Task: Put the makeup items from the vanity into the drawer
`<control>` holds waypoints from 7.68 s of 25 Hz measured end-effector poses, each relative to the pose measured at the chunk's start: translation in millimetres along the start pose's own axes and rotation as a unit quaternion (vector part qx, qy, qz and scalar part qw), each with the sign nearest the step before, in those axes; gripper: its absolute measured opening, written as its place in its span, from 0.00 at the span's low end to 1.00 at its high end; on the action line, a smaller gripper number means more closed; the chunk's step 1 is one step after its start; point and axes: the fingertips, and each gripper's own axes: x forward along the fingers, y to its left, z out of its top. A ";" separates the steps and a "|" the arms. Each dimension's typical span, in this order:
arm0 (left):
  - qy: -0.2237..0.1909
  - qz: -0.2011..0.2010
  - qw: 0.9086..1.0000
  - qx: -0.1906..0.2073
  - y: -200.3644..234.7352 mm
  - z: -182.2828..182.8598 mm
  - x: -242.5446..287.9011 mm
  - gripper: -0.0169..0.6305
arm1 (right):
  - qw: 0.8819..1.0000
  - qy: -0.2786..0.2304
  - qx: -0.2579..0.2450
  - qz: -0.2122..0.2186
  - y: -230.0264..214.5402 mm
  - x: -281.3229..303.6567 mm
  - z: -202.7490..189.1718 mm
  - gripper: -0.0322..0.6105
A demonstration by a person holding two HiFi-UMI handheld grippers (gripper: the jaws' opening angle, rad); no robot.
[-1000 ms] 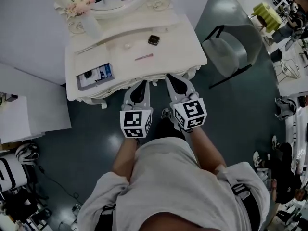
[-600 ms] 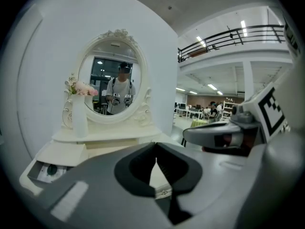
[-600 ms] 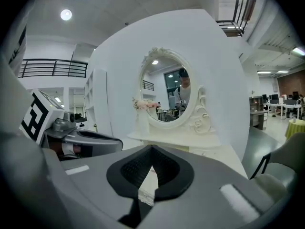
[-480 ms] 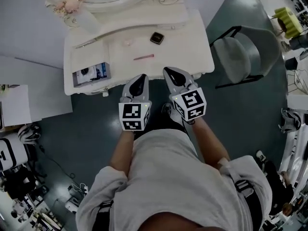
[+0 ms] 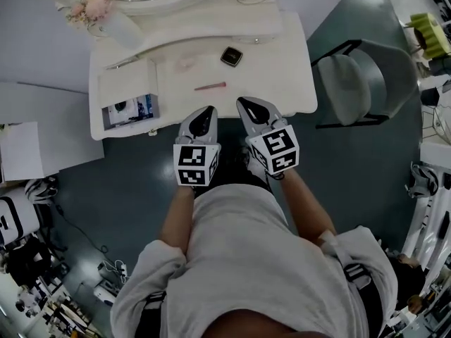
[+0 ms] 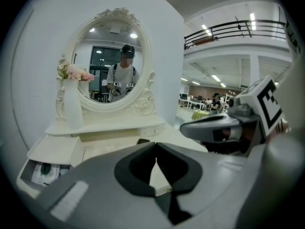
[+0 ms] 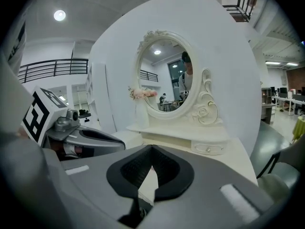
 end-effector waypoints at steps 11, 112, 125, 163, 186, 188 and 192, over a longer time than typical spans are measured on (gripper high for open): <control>0.019 -0.004 0.999 -0.025 54.2 -0.5 39.9 0.03 | 0.997 0.054 -0.061 0.017 -10.5 82.7 7.9 0.05; -0.029 0.344 0.896 -0.281 363.8 -126.0 -143.8 0.03 | 0.838 0.140 -0.403 0.341 323.4 311.0 -21.1 0.25; -0.016 0.327 0.897 -0.298 429.2 -150.5 -154.3 0.03 | 0.833 0.195 -0.404 0.323 360.5 363.4 -45.2 0.25; -0.011 0.258 0.940 -0.223 381.9 -90.3 -99.3 0.03 | 0.909 0.135 -0.321 0.227 276.8 337.9 -5.2 0.05; 0.033 0.098 0.990 -0.093 304.2 -31.0 8.5 0.03 | 0.963 0.126 -0.212 0.109 160.5 295.6 19.3 0.05; 0.046 0.077 0.994 -0.068 288.3 -27.8 21.5 0.03 | 0.967 0.129 -0.199 0.096 142.8 285.4 15.7 0.05; 0.078 0.038 0.996 -0.020 259.2 -28.7 41.9 0.03 | 0.974 0.140 -0.162 0.071 111.6 263.7 4.9 0.05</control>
